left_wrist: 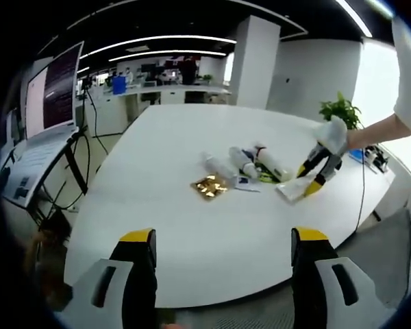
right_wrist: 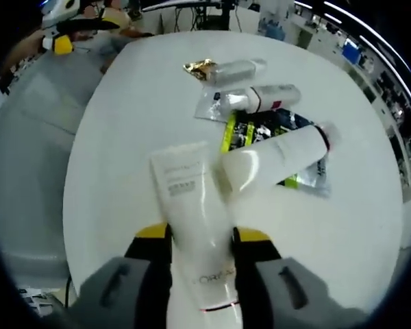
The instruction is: Arrange the skincare products in the storage area until every visible bottle or jar stands upright without overlapping.
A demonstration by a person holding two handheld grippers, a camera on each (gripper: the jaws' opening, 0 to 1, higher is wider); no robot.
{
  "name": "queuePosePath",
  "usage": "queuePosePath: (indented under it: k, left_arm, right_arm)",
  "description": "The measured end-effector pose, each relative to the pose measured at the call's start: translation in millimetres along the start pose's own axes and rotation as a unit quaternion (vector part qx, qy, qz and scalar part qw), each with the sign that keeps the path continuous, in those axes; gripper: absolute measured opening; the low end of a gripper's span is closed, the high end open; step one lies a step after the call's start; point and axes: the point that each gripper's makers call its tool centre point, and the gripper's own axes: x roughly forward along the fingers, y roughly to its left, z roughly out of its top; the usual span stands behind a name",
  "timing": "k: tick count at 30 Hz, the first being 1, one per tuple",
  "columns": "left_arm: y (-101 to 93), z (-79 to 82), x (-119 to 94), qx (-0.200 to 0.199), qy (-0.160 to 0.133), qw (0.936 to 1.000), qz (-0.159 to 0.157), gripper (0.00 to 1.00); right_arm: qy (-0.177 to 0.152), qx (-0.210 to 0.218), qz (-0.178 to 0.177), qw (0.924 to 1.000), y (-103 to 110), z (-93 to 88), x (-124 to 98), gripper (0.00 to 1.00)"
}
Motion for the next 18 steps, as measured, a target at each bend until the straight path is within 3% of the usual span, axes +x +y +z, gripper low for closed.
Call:
queuePosePath:
  k: [8,18]
  left_arm:
    - [-1.7,0.0,1,-0.004,0.0,1.0,-0.006,0.78]
    - [-4.1,2.5,0,-0.009,-0.006,0.9999,-0.011,0.78]
  right_arm:
    - [-0.012,0.006,0.002,0.9999,6,5.6,-1,0.32]
    - [-0.065,0.051,-0.023,0.9963,12,38.3,-2,0.31]
